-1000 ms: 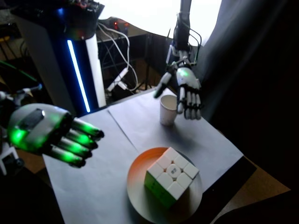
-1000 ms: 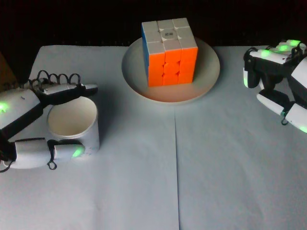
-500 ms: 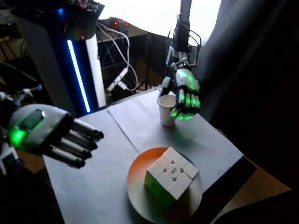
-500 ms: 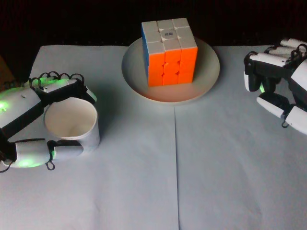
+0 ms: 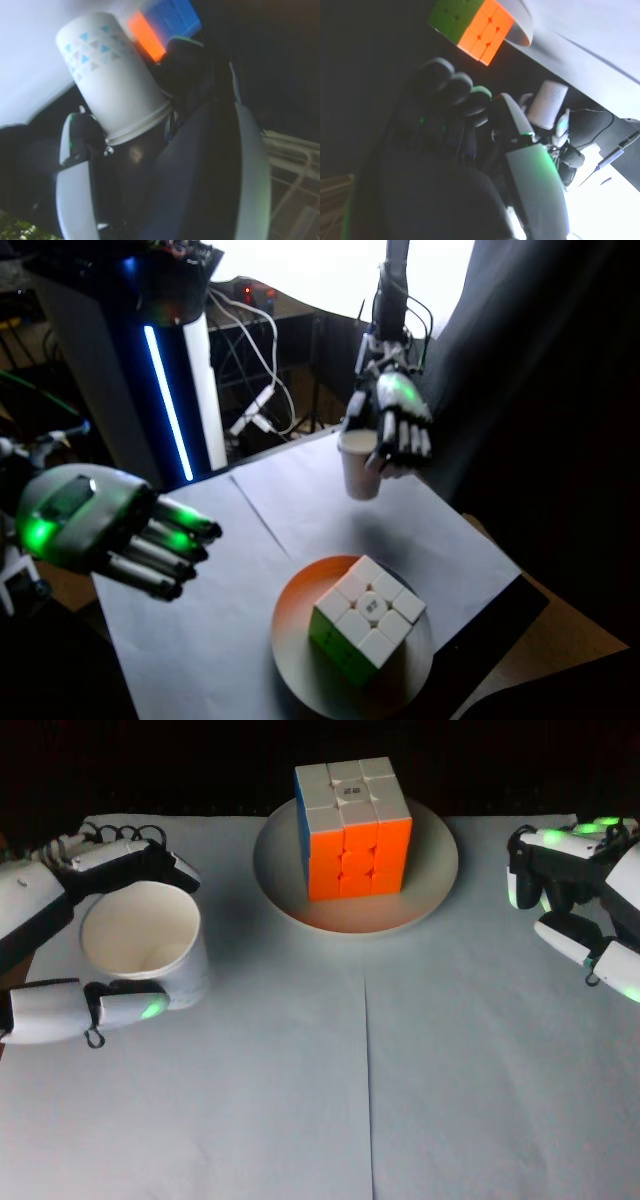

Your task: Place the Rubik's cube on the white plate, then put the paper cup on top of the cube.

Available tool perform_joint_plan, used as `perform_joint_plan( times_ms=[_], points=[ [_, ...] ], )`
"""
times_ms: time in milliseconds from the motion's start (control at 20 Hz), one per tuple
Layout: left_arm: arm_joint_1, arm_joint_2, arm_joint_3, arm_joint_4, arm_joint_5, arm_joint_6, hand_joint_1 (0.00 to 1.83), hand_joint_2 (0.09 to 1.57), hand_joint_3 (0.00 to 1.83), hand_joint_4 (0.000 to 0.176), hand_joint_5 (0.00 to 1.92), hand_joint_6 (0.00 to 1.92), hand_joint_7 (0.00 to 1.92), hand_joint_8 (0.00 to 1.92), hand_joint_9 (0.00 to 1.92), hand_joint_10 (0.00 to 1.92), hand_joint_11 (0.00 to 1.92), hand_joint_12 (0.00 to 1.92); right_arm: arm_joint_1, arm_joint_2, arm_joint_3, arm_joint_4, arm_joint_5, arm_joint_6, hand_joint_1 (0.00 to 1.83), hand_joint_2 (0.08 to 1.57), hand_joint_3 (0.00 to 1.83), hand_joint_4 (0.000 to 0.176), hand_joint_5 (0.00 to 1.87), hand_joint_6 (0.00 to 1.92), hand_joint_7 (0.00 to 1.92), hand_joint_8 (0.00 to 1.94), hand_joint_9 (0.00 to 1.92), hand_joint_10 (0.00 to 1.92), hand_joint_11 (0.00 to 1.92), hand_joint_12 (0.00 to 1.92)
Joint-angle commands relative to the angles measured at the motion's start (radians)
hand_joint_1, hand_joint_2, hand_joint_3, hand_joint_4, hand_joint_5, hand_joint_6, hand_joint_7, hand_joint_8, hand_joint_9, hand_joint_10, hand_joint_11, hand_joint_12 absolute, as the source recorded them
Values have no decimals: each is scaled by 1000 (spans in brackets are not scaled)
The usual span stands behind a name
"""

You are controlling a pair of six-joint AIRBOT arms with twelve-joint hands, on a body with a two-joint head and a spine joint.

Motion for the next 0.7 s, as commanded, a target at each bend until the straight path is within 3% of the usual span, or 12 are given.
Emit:
perform_joint_plan(
  times_ms=[0, 50, 100, 150, 200, 250, 300, 350, 450, 550, 600, 650],
  points=[
    [-26, 9, 5, 9, -125, -8, 1099, 1167, 2, 43, 197, 1034, 225, 1048, 216, 1389, 198, 1763, 5, -2, 4, -3, 124, 1, 1059, 1401, 6, 0, 385, 1667, 643, 1784, 660, 1868, 632, 1921],
    [-37, 12, 6, 16, -120, -12, 1152, 1162, 0, 41, 216, 1082, 221, 1158, 194, 1511, 185, 1842, 5, -3, 4, -3, 124, 1, 1068, 1403, 3, 0, 373, 1675, 637, 1780, 559, 1879, 479, 1921],
    [-54, 13, 13, 26, -111, -21, 1170, 1162, 0, 53, 211, 1147, 188, 1268, 136, 1604, 133, 1912, 5, -3, 5, -3, 124, 1, 1062, 1405, 1, 0, 369, 1688, 635, 1767, 493, 1844, 314, 1921],
    [-72, 12, 21, 33, -100, -30, 1221, 1147, 0, 52, 219, 1202, 187, 1351, 147, 1636, 122, 1899, 5, -4, 5, -2, 124, 1, 1067, 1398, 0, 0, 374, 1686, 649, 1733, 466, 1768, 235, 1921],
    [-95, 10, 34, 45, -84, -47, 1179, 1169, 5, 47, 226, 1267, 191, 1489, 193, 1774, 228, 1921, 5, -5, 6, -2, 124, 1, 1073, 1408, 0, 0, 356, 1684, 638, 1772, 472, 1727, 313, 1921],
    [-115, 7, 46, 53, -70, -60, 1123, 1203, 13, 63, 209, 1289, 156, 1570, 157, 1836, 154, 1921, 5, -6, 7, -2, 124, 1, 1086, 1405, 0, 0, 368, 1655, 642, 1798, 520, 1751, 428, 1921],
    [-133, 3, 57, 58, -57, -66, 1211, 1311, 26, 64, 219, 1306, 447, 1680, 189, 1908, 252, 1921, 5, -7, 8, -2, 124, 1, 1071, 1404, 0, 0, 374, 1675, 637, 1771, 495, 1709, 378, 1921],
    [-160, -1, 70, 65, -30, -67, 1143, 1207, 0, 36, 245, 1262, 163, 1607, 194, 1920, 271, 1921, 5, -9, 10, -2, 124, 1, 1073, 1397, 0, 0, 378, 1681, 653, 1735, 455, 1668, 221, 1921],
    [-218, -17, 103, 90, 23, -86, 1100, 1204, 0, 60, 226, 1270, 130, 1601, 153, 1871, 227, 1921, 5, -9, 10, 0, 124, 1, 1081, 1384, 0, 0, 414, 1637, 655, 1731, 425, 1677, 185, 1921],
    [-285, -48, 150, 124, 65, -139, 1056, 1224, 2, 86, 217, 1266, 175, 1456, 176, 1721, 173, 1921, 2, -10, 10, 2, 124, 1, 1103, 1388, 0, 0, 387, 1633, 665, 1755, 645, 1850, 626, 1921],
    [-317, -66, 174, 138, 87, -156, 1235, 1329, 5, 60, 253, 1339, 534, 1666, 252, 1887, 302, 1921, 1, -12, 11, 2, 124, 1, 1086, 1392, 2, 0, 380, 1662, 658, 1740, 544, 1810, 401, 1921],
    [-344, -76, 186, 150, 105, -161, 1243, 1331, 3, 55, 257, 1348, 550, 1667, 266, 1905, 323, 1921, 0, -13, 11, 3, 124, 1, 1083, 1393, 2, 0, 379, 1667, 656, 1738, 540, 1808, 399, 1921]
  ],
)
